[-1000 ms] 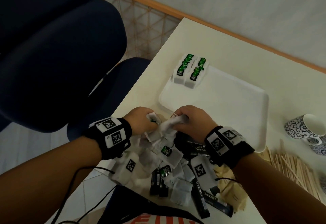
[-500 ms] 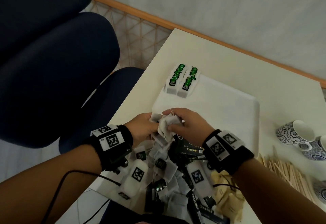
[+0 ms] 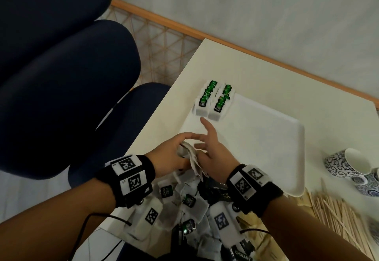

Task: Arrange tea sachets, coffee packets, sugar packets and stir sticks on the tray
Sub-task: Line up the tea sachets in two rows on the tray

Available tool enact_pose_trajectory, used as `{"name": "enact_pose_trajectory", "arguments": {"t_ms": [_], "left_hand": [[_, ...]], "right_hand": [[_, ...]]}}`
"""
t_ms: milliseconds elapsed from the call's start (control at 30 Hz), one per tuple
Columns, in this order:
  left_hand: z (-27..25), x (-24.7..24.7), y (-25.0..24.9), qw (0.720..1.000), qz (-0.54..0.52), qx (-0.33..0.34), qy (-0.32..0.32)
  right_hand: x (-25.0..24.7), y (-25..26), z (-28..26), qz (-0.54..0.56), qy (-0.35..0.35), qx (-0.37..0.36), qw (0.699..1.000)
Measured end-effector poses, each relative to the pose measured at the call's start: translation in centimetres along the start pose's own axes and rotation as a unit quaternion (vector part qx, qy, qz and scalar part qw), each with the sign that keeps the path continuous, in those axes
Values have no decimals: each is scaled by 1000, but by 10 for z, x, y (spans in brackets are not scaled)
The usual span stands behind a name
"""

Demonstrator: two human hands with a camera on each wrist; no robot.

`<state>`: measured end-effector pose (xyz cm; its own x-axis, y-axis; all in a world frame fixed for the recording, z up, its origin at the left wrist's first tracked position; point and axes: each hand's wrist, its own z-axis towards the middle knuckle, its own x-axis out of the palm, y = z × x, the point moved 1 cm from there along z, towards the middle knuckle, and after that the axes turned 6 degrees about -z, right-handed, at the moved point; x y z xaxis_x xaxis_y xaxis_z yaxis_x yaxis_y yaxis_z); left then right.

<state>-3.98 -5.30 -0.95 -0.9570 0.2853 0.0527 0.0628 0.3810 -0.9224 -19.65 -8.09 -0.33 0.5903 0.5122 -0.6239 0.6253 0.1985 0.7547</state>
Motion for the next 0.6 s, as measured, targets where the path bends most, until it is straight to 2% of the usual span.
{"name": "enact_pose_trajectory", "arguments": {"t_ms": [133, 233, 367, 467, 600], "left_hand": [[3, -5, 10, 1000, -11, -3, -27], [5, -5, 15, 998, -31, -24, -44], [7, -8, 17, 994, -72, -68, -44], [8, -8, 16, 991, -98, -82, -28], [8, -8, 12, 991, -107, -81, -16]], "right_hand": [[-8, -2, 2, 3, -96, 14, 995], [-15, 6, -2, -21, -80, -14, 997], [-20, 12, -8, 34, -36, -32, 998], [-21, 5, -8, -4, -65, -16, 998], [-26, -1, -3, 15, -115, 23, 993]]}}
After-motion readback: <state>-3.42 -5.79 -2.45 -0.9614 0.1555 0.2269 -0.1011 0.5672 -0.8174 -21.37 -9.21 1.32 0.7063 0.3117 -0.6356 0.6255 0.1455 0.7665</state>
